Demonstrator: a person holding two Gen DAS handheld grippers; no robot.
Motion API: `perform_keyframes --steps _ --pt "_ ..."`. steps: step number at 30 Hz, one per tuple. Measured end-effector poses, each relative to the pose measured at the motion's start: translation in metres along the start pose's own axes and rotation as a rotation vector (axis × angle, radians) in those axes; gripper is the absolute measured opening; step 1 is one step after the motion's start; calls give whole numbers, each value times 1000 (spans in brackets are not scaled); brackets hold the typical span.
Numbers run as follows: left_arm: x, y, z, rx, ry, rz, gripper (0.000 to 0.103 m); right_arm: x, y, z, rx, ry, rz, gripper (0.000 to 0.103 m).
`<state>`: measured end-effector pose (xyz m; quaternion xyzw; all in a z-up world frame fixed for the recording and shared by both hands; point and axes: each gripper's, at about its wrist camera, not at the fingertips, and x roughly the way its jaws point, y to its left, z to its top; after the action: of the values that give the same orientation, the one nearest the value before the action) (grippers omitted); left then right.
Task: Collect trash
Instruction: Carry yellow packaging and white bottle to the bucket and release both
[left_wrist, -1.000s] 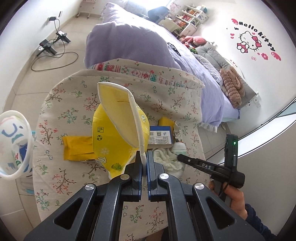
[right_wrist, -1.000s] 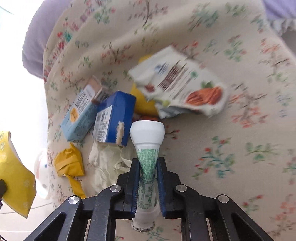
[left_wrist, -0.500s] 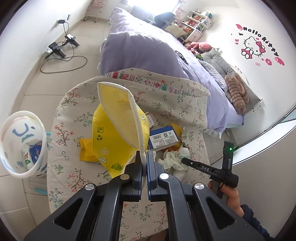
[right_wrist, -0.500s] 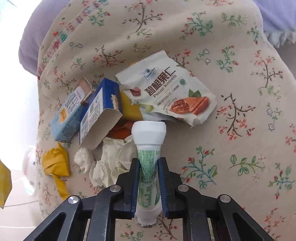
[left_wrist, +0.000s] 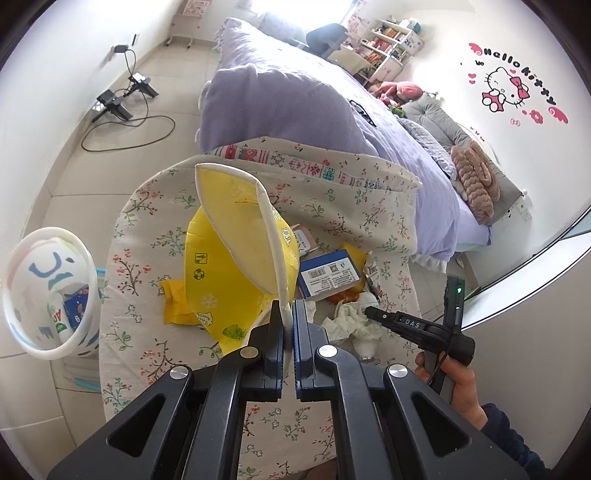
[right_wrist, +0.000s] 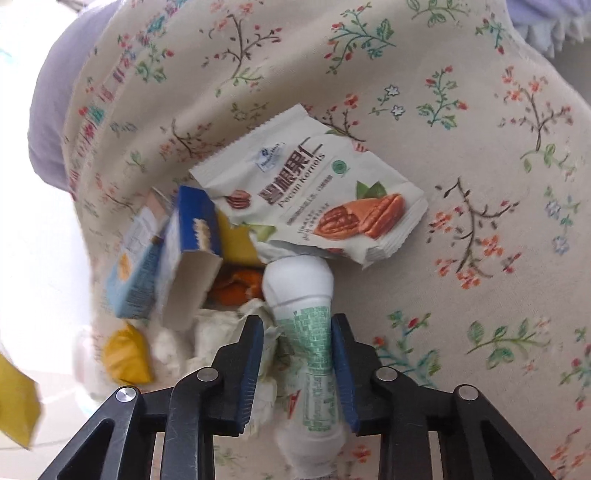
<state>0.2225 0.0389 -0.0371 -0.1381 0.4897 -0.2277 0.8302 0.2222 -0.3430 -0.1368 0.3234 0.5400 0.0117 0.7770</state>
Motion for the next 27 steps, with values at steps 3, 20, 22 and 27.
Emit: perform_keyframes --steps 3,20,22,27 --pt "-4 0 1 3 -10 3 4 -8 1 0 2 -27 -5 19" --pt "-27 49 11 -65 -40 74 4 -75 76 -12 -342 -276 -137 18" --pt "-33 71 14 -99 -52 112 4 -82 91 -17 -395 -312 -147 18" --pt "-28 137 20 -213 -43 192 4 -97 133 -27 -479 -363 -57 18"
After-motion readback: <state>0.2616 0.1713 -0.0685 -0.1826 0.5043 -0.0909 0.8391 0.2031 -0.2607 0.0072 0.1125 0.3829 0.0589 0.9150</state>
